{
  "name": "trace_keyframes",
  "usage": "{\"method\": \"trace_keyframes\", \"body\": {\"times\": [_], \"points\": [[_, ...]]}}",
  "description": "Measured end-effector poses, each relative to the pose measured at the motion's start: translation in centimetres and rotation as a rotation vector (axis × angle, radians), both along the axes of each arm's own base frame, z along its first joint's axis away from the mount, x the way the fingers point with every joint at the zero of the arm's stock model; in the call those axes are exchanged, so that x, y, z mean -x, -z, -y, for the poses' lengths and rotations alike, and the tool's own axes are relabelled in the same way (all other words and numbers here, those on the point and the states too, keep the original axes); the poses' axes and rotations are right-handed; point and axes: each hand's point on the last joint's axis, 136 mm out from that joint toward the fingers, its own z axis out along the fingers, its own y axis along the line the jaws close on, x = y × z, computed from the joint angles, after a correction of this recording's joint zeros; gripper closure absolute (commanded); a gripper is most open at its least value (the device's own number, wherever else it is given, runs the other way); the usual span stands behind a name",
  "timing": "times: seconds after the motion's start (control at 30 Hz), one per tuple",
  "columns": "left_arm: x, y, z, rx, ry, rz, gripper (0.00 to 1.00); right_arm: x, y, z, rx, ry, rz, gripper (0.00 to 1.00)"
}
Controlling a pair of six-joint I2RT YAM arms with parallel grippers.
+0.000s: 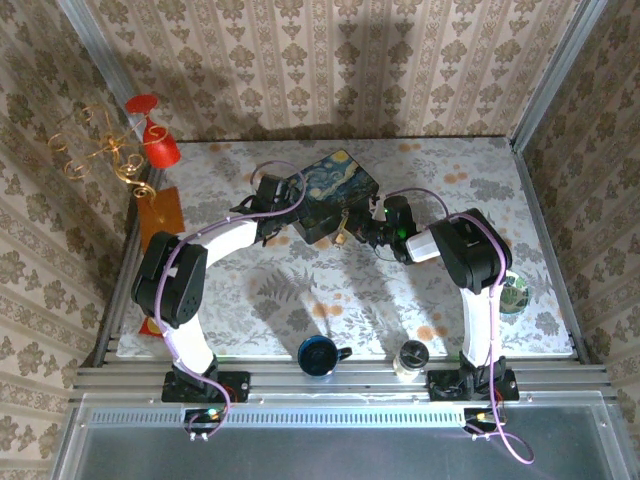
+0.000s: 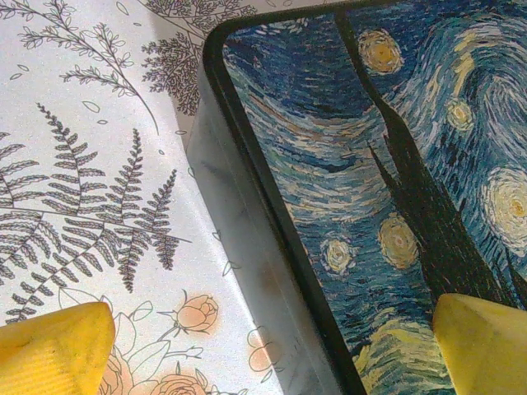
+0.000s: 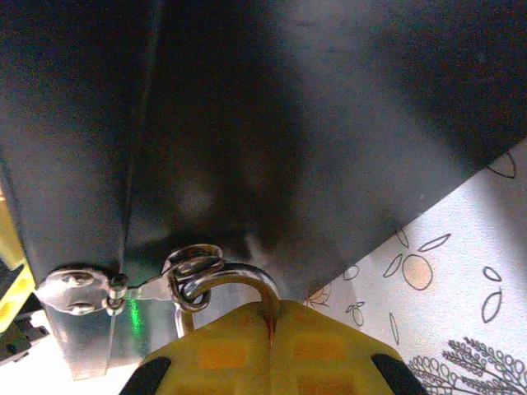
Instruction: Unlock the padlock with the key
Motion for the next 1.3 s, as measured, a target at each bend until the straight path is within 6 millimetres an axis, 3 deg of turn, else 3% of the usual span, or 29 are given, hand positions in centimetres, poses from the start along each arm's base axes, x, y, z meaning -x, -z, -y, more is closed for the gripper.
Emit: {"method": "trace_keyframes", "body": {"times": [1.3], "points": [[0.0,0.1,0.0,0.011,-0.012,-0.005,0.00,0.0,-0.1,1.1,-0.076,0.094,-0.038,1.00]]}}
